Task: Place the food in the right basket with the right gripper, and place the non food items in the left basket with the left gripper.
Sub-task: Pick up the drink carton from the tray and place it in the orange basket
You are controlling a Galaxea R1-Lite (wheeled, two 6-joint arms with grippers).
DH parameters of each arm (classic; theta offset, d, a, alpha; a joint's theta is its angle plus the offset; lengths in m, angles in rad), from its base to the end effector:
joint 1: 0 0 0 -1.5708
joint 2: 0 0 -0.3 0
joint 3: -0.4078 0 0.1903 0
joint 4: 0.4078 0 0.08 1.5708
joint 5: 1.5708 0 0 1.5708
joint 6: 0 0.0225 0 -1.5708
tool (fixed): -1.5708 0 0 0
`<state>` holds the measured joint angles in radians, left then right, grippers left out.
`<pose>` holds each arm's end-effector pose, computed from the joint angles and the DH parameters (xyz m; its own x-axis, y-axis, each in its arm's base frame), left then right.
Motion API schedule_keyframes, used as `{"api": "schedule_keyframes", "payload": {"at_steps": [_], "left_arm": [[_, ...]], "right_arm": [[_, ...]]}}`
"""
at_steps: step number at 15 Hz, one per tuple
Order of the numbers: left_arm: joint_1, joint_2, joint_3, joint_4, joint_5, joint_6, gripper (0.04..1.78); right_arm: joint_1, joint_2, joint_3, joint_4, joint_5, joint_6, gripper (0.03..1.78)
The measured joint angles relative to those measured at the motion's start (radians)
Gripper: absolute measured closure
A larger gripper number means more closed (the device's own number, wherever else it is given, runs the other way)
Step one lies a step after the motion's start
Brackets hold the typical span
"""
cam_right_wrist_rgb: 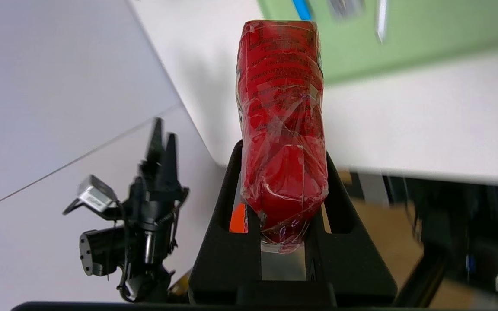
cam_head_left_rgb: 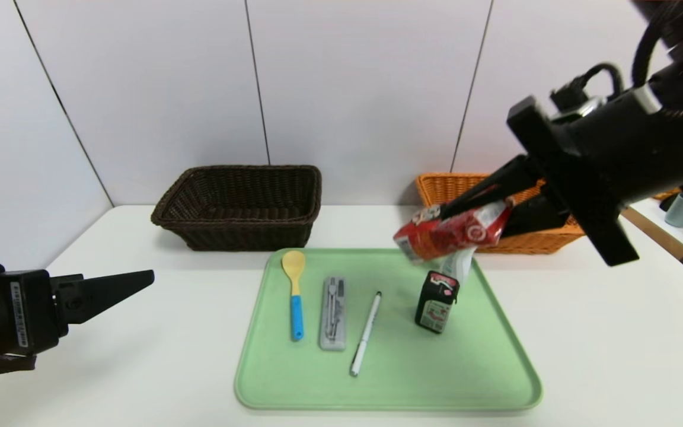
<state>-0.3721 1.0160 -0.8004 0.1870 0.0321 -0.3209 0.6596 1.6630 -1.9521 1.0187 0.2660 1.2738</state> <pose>0.1149 -0.0441 0.2512 0.8683 -0.3044 -0.3916 0.2036 0.9387 -0.2783 0.1934 0.1575 0.3531 0.4073 0.6485 -0.6431 0.2853 0.5786 0.7641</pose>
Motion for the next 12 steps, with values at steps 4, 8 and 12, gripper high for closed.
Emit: {"api": "schedule_keyframes", "payload": {"at_steps": [4,8,12], "left_arm": [[-0.001,0.043,-0.090,-0.001,0.001,-0.067,0.13],[-0.004,0.099,-0.103,-0.116,0.005,-0.109,0.13],[-0.004,0.141,-0.091,-0.169,0.011,-0.132,0.13]], "right_arm": [[-0.145,-0.037,-0.001,-0.201,-0.082,-0.041,1.51],[-0.363,0.011,-0.001,-0.351,-0.082,-0.072,1.51],[-0.544,0.120,-0.001,-0.392,-0.073,-0.069,1.51]]}}
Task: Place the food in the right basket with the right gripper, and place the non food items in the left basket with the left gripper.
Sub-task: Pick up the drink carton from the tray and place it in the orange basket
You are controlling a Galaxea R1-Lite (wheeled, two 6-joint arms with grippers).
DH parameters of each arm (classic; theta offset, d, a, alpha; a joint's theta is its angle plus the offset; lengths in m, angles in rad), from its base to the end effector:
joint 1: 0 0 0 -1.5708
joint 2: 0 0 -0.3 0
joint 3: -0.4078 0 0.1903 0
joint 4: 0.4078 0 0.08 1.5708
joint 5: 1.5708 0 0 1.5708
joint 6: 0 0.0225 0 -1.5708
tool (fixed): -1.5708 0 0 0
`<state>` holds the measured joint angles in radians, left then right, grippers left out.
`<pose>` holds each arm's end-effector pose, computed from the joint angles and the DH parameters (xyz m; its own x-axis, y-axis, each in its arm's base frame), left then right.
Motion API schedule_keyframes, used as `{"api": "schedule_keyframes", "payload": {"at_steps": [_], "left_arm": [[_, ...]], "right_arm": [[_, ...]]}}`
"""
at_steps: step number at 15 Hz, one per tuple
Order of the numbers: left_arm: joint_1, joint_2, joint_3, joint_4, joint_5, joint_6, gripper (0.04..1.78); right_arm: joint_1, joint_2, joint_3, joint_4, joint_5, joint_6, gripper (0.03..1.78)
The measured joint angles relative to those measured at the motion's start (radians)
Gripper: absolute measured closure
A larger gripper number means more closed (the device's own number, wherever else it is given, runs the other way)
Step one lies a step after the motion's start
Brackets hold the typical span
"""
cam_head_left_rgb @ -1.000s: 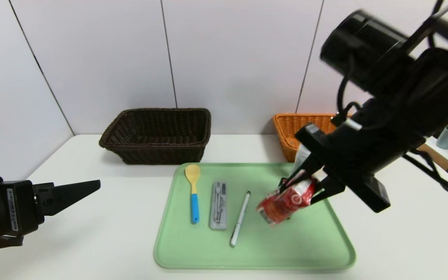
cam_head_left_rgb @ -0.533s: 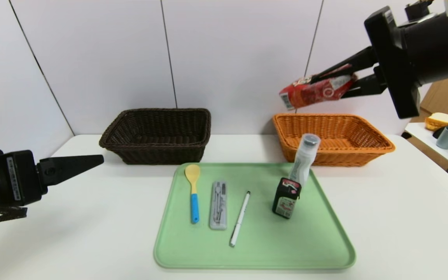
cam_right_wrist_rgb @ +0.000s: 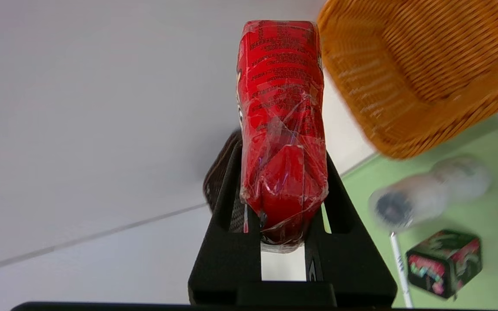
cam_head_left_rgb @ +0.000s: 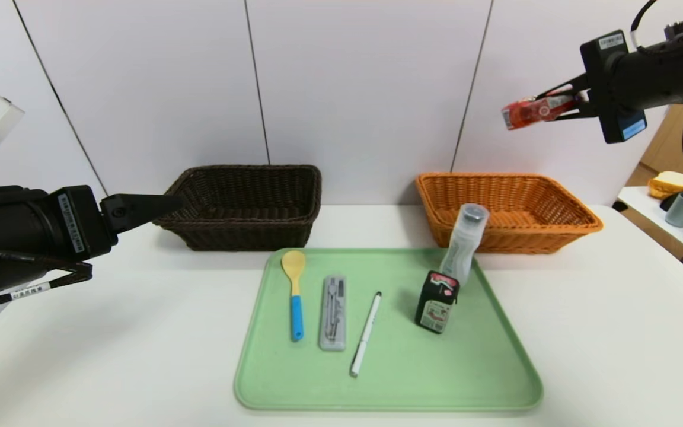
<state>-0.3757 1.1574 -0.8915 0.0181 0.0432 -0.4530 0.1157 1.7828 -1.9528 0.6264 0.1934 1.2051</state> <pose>0.1550 -0.0601 0.2729 0.9080 -0.3117 -0.2799 0.1809 0.8943 -0.4093 0.3116 0.0406 0.3522 0.8528 0.2926 -0.4325 0.3070 0.3890 0.8686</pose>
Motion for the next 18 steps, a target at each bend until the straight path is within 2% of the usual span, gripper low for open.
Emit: {"api": "schedule_keyframes", "payload": {"at_steps": [2,10,15,18], "left_arm": [[0.000,0.009,-0.020,-0.006,-0.001,-0.023,0.13],[-0.001,0.029,-0.031,-0.014,0.012,-0.045,0.13],[-0.004,0.029,-0.023,-0.019,0.012,-0.022,0.13],[-0.006,0.033,-0.028,-0.028,0.012,0.013,0.13]], "right_arm": [[-0.032,0.051,0.000,-0.001,-0.002,0.003,1.51],[-0.092,0.222,0.000,0.032,0.004,0.040,1.51],[-0.158,0.304,-0.001,-0.009,0.004,0.040,1.51],[-0.175,0.339,-0.002,-0.021,0.002,0.041,1.51]]}}
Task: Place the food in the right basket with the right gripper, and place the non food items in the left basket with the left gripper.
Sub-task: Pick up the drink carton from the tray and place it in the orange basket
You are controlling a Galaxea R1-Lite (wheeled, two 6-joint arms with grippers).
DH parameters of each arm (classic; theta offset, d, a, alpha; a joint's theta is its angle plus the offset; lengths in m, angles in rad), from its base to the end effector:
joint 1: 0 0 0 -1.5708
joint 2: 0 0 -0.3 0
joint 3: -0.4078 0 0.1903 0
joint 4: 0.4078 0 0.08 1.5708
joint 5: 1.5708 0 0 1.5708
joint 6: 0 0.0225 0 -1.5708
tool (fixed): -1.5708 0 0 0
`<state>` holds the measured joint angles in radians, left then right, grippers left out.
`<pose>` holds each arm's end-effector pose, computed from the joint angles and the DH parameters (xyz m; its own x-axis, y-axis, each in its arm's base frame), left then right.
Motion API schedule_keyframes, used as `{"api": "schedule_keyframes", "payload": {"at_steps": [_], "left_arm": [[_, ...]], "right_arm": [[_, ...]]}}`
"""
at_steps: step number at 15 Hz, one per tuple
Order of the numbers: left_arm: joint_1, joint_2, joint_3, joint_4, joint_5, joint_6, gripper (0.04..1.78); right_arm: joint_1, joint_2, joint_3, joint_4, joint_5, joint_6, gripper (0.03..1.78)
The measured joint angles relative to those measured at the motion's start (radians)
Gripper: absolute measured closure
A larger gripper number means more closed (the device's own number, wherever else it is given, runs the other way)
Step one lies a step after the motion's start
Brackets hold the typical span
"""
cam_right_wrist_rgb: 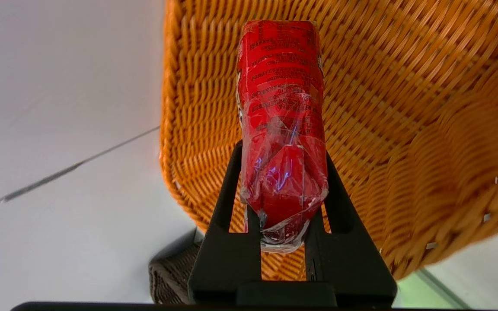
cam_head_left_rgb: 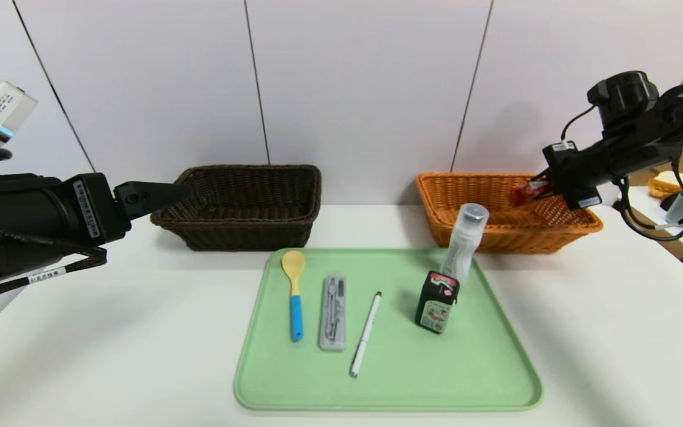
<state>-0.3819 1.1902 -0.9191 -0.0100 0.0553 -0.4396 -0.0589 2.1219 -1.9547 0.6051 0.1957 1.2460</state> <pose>0.1639 -0.0645 0.2780 0.9157 -0.3082 -0.2577 0.1899 0.8974 -0.3982 0.4146 -0.0201 0.2297 0.7129 0.1528 -0.6845 0.6342 0.2762 0.7222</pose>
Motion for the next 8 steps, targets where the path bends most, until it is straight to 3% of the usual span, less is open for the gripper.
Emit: {"api": "schedule_keyframes", "payload": {"at_steps": [8], "left_arm": [[-0.001,-0.008,0.018,-0.025,-0.030,0.004,0.13]], "right_arm": [[-0.024,0.056,0.000,-0.031,-0.002,0.010,1.51]]}}
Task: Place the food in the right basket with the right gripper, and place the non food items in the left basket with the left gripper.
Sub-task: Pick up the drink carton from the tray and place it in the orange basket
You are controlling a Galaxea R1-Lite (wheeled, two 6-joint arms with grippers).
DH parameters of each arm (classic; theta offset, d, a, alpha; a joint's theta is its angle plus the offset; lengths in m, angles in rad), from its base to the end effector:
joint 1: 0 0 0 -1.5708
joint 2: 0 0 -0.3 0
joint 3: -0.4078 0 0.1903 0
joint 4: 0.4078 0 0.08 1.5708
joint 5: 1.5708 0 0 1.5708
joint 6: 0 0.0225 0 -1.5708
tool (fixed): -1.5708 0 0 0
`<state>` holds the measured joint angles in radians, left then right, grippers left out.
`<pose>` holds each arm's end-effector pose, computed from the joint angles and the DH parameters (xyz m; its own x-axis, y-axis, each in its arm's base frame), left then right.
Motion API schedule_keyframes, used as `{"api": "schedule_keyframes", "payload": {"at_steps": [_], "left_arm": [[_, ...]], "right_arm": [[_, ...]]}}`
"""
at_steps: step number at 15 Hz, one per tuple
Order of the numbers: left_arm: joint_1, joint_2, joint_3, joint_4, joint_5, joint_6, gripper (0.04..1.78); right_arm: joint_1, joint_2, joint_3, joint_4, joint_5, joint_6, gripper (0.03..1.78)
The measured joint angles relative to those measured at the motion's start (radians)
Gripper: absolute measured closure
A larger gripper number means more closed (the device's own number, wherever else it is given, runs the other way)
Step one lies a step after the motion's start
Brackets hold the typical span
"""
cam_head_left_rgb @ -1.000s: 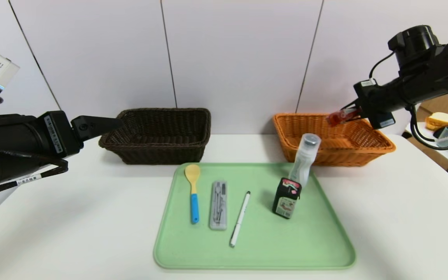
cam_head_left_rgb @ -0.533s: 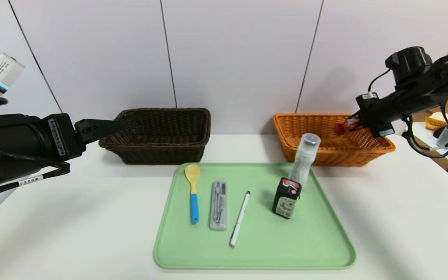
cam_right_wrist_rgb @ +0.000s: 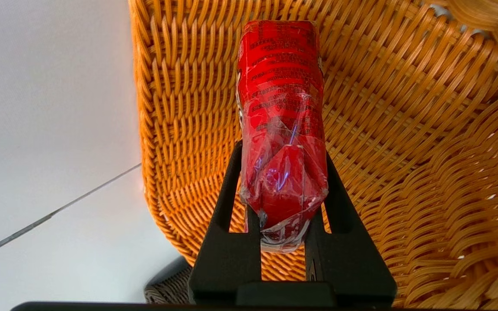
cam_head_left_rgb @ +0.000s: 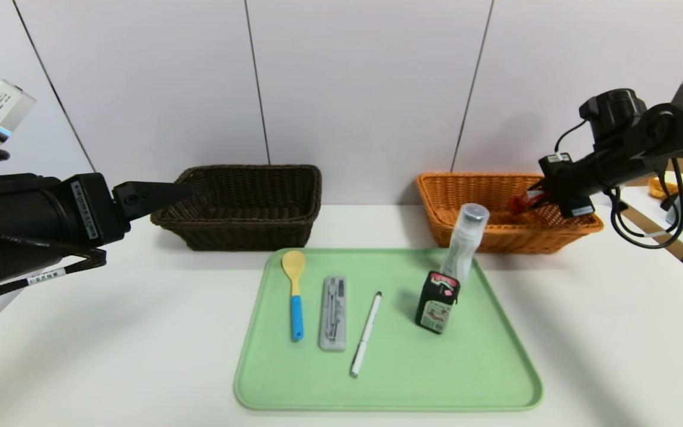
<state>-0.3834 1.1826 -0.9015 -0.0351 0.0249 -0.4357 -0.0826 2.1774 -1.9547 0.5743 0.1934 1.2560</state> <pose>0.1622 -0.0648 0.2768 0.9085 -0.3396 -0.2434 0.2234 0.8871 -0.4038 0.4283 -0.0311 0.2085 0.6993 0.1350 -0.7019 0.6614 0.2501 0.7071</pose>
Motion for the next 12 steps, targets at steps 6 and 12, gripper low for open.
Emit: {"api": "schedule_keyframes", "payload": {"at_steps": [6,12], "left_arm": [[-0.007,-0.003,0.001,0.002,-0.003,0.000,0.13],[-0.008,-0.018,0.014,0.004,-0.002,-0.001,0.13]], "right_arm": [[0.000,-0.004,0.000,-0.010,0.004,-0.001,0.88],[0.024,-0.074,0.001,0.008,0.003,-0.009,0.45]]}}
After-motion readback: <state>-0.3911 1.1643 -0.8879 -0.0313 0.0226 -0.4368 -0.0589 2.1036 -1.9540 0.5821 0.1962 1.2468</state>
